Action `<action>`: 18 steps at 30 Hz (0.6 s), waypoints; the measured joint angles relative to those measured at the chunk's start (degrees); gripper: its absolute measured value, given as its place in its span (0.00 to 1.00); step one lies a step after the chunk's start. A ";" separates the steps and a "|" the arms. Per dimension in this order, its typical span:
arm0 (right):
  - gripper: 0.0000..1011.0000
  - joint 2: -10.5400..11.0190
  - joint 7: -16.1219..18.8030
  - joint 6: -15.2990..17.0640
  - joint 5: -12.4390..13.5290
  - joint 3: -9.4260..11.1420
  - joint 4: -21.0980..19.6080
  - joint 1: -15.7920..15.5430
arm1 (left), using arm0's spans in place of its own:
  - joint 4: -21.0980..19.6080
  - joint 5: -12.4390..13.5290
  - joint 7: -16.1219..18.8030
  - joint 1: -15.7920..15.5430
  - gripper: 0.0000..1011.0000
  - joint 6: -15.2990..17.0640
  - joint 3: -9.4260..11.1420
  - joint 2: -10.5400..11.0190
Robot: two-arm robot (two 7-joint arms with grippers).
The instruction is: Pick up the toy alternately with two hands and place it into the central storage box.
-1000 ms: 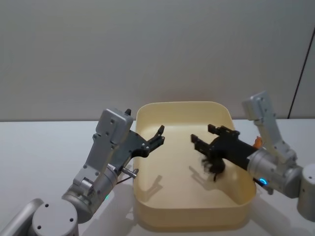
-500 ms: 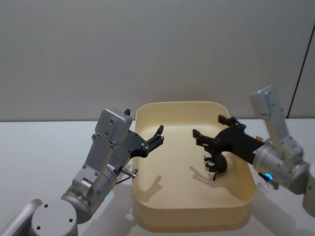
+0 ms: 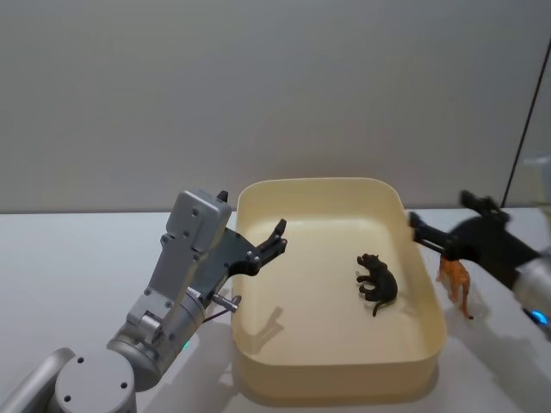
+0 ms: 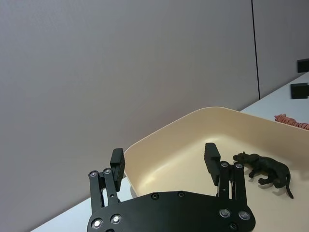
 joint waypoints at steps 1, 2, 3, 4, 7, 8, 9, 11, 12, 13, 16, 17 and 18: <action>0.99 0.35 -0.50 0.01 0.30 0.27 -0.50 -0.60 | 0.00 0.00 0.00 0.00 0.99 0.00 0.00 0.00; 0.99 0.72 -0.96 0.05 0.57 0.55 -1.04 -1.25 | 0.00 0.00 0.00 0.00 0.99 0.00 0.00 0.00; 0.99 1.53 -2.00 0.20 1.16 1.18 -2.12 -2.68 | 0.00 0.00 0.00 0.00 0.99 0.00 0.00 0.00; 0.99 1.90 -2.53 0.29 1.47 1.47 -2.61 -3.36 | 0.00 0.00 0.00 0.00 0.99 0.00 0.00 0.00; 0.99 3.48 -4.59 0.65 2.62 2.74 -4.67 -6.60 | 0.00 0.00 0.00 0.00 0.99 0.00 0.00 0.00; 0.99 3.81 -5.01 0.75 2.87 3.02 -5.07 -7.31 | 0.00 0.00 0.00 0.00 0.99 0.00 0.00 0.00; 0.99 4.40 -5.83 0.96 3.37 3.54 -5.78 -8.62 | 0.00 0.00 0.00 0.00 0.99 0.00 0.00 0.00; 0.99 4.99 -6.55 1.27 3.91 4.03 -6.43 -9.88 | 0.00 0.00 0.00 0.00 0.99 0.00 0.00 0.00; 0.99 5.51 -7.04 1.55 4.33 4.42 -6.97 -10.99 | 0.00 0.00 0.00 0.00 0.99 0.00 0.00 0.00; 0.99 5.82 -7.26 1.69 4.55 4.66 -7.32 -11.67 | 0.00 0.00 0.00 0.00 0.99 0.00 0.00 0.00; 0.99 6.70 -7.70 2.25 5.22 5.25 -8.13 -13.58 | 0.00 0.00 0.00 0.00 0.99 0.00 0.00 0.00; 0.99 6.87 -7.72 2.38 5.36 5.37 -8.27 -13.94 | 0.00 0.00 0.00 0.00 0.99 0.00 0.00 0.00; 0.99 7.03 -7.72 2.49 5.42 5.45 -8.39 -14.25 | 0.00 0.00 0.00 0.00 0.99 0.00 0.00 0.00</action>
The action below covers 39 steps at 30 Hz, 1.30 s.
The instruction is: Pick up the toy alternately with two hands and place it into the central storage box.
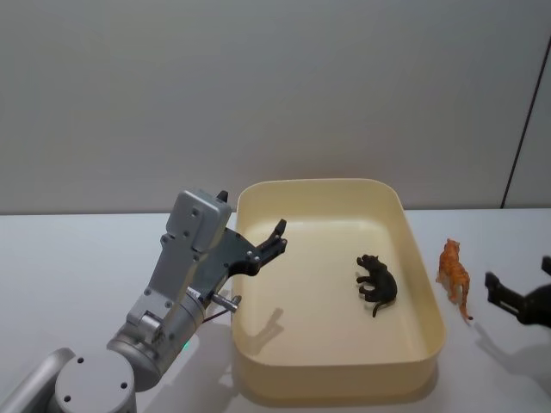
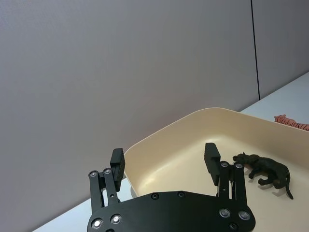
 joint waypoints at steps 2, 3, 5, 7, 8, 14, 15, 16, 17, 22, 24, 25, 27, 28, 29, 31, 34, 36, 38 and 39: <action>0.99 0.36 0.09 0.40 0.21 0.17 -0.22 -0.84 | 0.00 0.00 0.00 0.00 0.99 0.00 0.00 0.00; 0.99 0.42 0.17 0.53 0.24 0.18 -0.24 -1.01 | 0.00 0.00 0.00 0.00 0.99 0.00 0.00 0.00; 0.99 0.52 0.45 0.96 0.27 0.18 -0.25 -1.34 | 0.00 0.00 0.00 0.00 0.99 0.00 0.00 0.00; 0.99 0.53 0.61 1.19 0.27 0.13 -0.10 -1.42 | 0.00 0.00 0.00 0.00 0.99 0.00 0.00 0.00; 0.99 0.51 0.80 1.40 0.26 0.04 0.16 -1.41 | 0.00 0.00 0.00 0.00 0.99 0.00 0.00 0.00; 0.99 -0.04 1.45 1.91 -0.23 -0.51 1.61 -0.61 | 0.00 0.00 0.00 0.00 0.99 0.00 0.00 0.00; 0.99 -0.25 1.65 1.98 -0.46 -0.68 2.08 -0.23 | 0.00 0.00 0.00 0.00 0.99 0.00 0.00 0.00; 0.99 -0.41 1.73 2.01 -0.57 -0.79 2.41 0.05 | 0.00 0.00 0.00 0.00 0.99 0.00 0.00 0.00; 0.99 -0.52 1.79 2.03 -0.68 -0.88 2.67 0.27 | 0.00 0.00 0.00 0.00 0.99 0.00 0.00 0.00; 0.99 -1.44 2.01 2.07 -1.57 -1.53 4.74 1.99 | 0.00 0.00 0.00 0.00 0.99 0.00 0.00 0.00; 0.99 -1.93 2.03 2.01 -2.01 -1.82 5.71 2.91 | 0.00 0.00 0.00 0.00 0.99 0.00 0.00 0.00; 0.99 -2.08 2.06 1.96 -2.18 -1.96 6.18 3.17 | 0.00 0.00 0.00 0.00 0.99 0.00 0.00 0.00; 0.99 -2.58 2.15 1.81 -2.61 -2.28 7.19 4.09 | 0.00 0.00 0.00 0.00 0.99 0.00 0.00 0.00; 0.99 -2.81 2.19 1.76 -2.76 -2.44 7.67 4.52 | 0.00 0.00 0.00 0.00 0.99 0.00 0.00 0.00; 0.99 -2.98 2.24 1.67 -2.96 -2.57 8.08 4.85 | 0.00 0.00 0.00 0.00 0.99 0.00 0.00 0.00; 0.99 -3.58 2.46 1.45 -3.40 -2.97 9.32 5.95 | 0.00 0.00 0.00 0.00 0.99 0.00 0.00 0.00; 0.99 -4.39 2.83 1.19 -4.01 -3.47 10.98 7.39 | 0.00 0.00 0.00 0.00 0.99 0.00 0.00 0.00; 0.99 -4.86 3.08 1.01 -4.37 -3.79 11.96 8.25 | 0.00 0.00 0.00 0.00 0.99 0.00 0.00 0.00; 0.99 -5.28 3.29 0.90 -4.71 -4.09 12.87 9.00 | 0.00 0.01 0.00 0.00 0.99 0.00 0.00 0.00; 0.99 -5.82 3.46 0.82 -4.97 -4.37 13.77 9.89 | 0.00 0.01 0.00 0.00 0.99 0.00 0.00 0.00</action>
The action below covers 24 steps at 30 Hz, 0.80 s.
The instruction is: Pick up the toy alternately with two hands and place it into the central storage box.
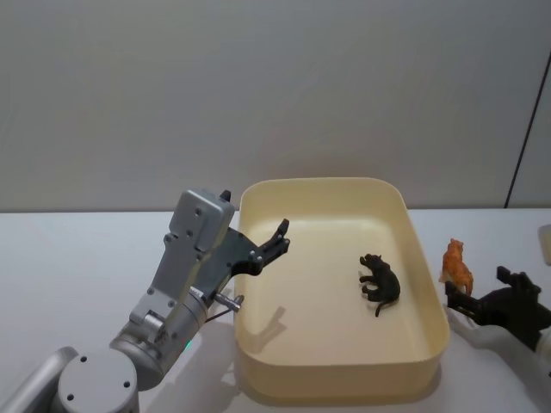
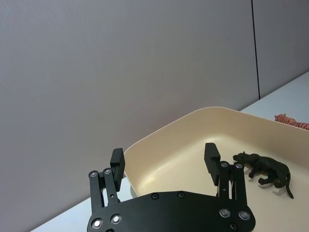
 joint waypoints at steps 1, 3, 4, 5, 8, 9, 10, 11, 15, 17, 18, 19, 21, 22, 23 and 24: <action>0.99 -0.22 0.09 -0.04 -0.14 -0.20 0.63 0.37 | 0.00 0.00 0.00 0.00 0.99 0.00 0.00 0.00; 0.99 -0.83 0.25 -0.12 -0.52 -0.59 2.01 1.43 | 0.00 0.00 0.00 0.00 0.99 0.00 0.00 0.00; 0.99 -1.26 0.28 -0.14 -0.75 -0.86 2.94 2.15 | 0.00 0.00 0.00 0.00 0.99 0.00 0.00 0.00; 0.99 -1.45 0.28 -0.14 -0.88 -0.96 3.35 2.45 | 0.00 0.00 0.00 0.00 0.99 0.00 0.00 0.00; 0.99 -2.12 0.03 -0.06 -1.30 -1.38 4.76 3.51 | 0.00 0.00 0.00 0.00 0.99 0.00 0.00 0.00; 0.99 -2.33 -0.08 -0.01 -1.41 -1.51 5.20 3.83 | 0.00 0.00 0.00 0.00 0.99 0.00 0.00 0.00; 0.99 -2.47 -0.20 0.08 -1.56 -1.58 5.53 4.04 | 0.00 0.00 0.00 0.00 0.99 0.00 0.00 0.00; 0.99 -2.77 -0.49 0.18 -1.77 -1.77 6.19 4.51 | 0.00 0.00 0.00 0.00 0.99 0.00 0.00 0.00; 0.95 -3.35 -1.00 0.42 -2.19 -2.10 7.41 5.40 | 0.00 0.00 0.00 0.00 0.99 0.00 0.00 0.00; 0.90 -3.63 -1.24 0.55 -2.42 -2.27 8.04 5.81 | 0.00 0.00 0.00 0.00 0.99 0.00 0.00 0.00; 0.88 -3.71 -1.30 0.58 -2.47 -2.32 8.22 5.94 | 0.00 0.00 0.00 0.00 0.99 0.00 0.00 0.00; 0.87 -3.79 -1.36 0.60 -2.51 -2.37 8.37 6.05 | 0.00 0.00 0.00 0.00 0.99 0.00 0.00 0.00; 0.82 -3.93 -1.49 0.64 -2.62 -2.45 8.68 6.28 | 0.00 0.00 0.00 0.00 0.99 0.00 0.00 0.00; 0.78 -4.04 -1.59 0.69 -2.72 -2.53 8.94 6.46 | 0.00 0.00 0.00 0.00 0.99 0.00 0.00 0.00; 0.76 -4.10 -1.65 0.72 -2.76 -2.56 9.06 6.55 | 0.00 0.00 0.00 0.00 0.99 0.00 0.00 0.00; 0.71 -4.19 -1.75 0.77 -2.84 -2.63 9.29 6.71 | 0.00 0.00 0.00 0.00 0.99 0.00 0.00 0.00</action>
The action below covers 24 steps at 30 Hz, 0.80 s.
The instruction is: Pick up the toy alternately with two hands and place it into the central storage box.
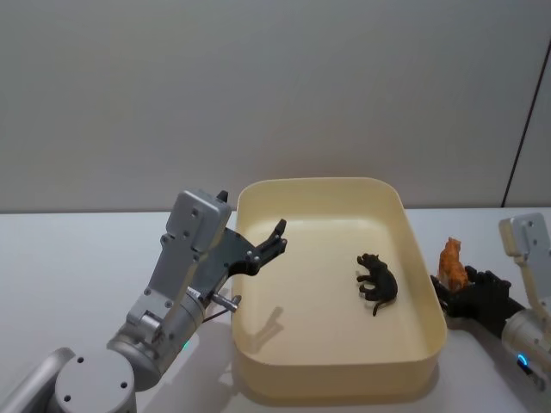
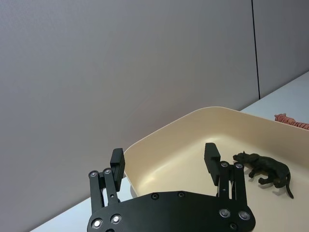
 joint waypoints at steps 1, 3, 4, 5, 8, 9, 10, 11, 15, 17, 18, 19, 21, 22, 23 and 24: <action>0.70 -0.05 -0.04 0.02 -0.04 -0.02 0.11 0.07 | 0.00 0.00 0.00 0.00 0.99 0.00 0.00 0.00; 0.64 -0.16 -0.14 0.08 -0.11 -0.09 0.37 0.24 | 0.00 0.00 0.00 0.00 0.99 0.00 0.00 0.00; 0.64 -0.16 -0.14 0.08 -0.11 -0.09 0.37 0.24 | 0.00 0.00 0.00 0.00 0.99 0.00 0.00 0.00; 0.57 -0.23 -0.20 0.11 -0.15 -0.14 0.54 0.36 | 0.00 0.00 0.00 0.00 0.99 0.00 0.00 0.00; 0.50 -0.35 -0.29 0.16 -0.26 -0.21 0.81 0.54 | 0.00 0.00 0.00 0.00 0.99 0.00 0.00 0.00; 0.45 -0.37 -0.30 0.17 -0.28 -0.22 0.85 0.56 | 0.00 0.00 0.00 0.00 0.99 0.00 0.00 0.00; 0.41 -0.42 -0.32 0.18 -0.31 -0.25 0.97 0.64 | 0.00 0.00 0.00 0.00 0.99 0.00 0.00 0.00; 0.39 -0.43 -0.33 0.18 -0.32 -0.25 0.99 0.66 | 0.00 0.00 0.00 0.00 0.99 0.00 0.00 0.00; 0.27 -0.44 -0.35 0.12 -0.35 -0.26 1.01 0.68 | 0.00 0.00 0.00 0.00 0.99 0.00 0.00 0.00; 0.22 -0.42 -0.40 -0.20 -0.48 -0.26 0.95 0.62 | 0.00 0.00 0.00 0.00 0.99 0.00 0.00 0.00; 0.22 -0.41 -0.42 -0.32 -0.54 -0.26 0.88 0.58 | 0.00 0.00 0.00 0.00 0.99 0.00 0.00 0.00; 0.22 -0.39 -0.47 -0.53 -0.63 -0.26 0.80 0.55 | 0.00 0.00 0.00 0.00 0.99 0.00 0.00 0.00; 0.22 -0.32 -0.65 -1.12 -0.94 -0.23 0.48 0.46 | 0.00 0.00 0.00 0.00 0.99 0.00 0.00 0.00; 0.22 -0.28 -0.72 -1.32 -1.05 -0.22 0.37 0.44 | 0.00 0.00 0.00 0.00 0.99 0.00 0.00 0.00; 0.22 -0.26 -0.79 -1.61 -1.20 -0.20 0.25 0.41 | 0.00 0.00 0.00 0.00 0.99 0.00 0.00 0.00; 0.22 -0.21 -0.89 -2.01 -1.40 -0.17 0.00 0.36 | 0.00 0.00 0.00 0.00 0.99 0.00 0.00 0.00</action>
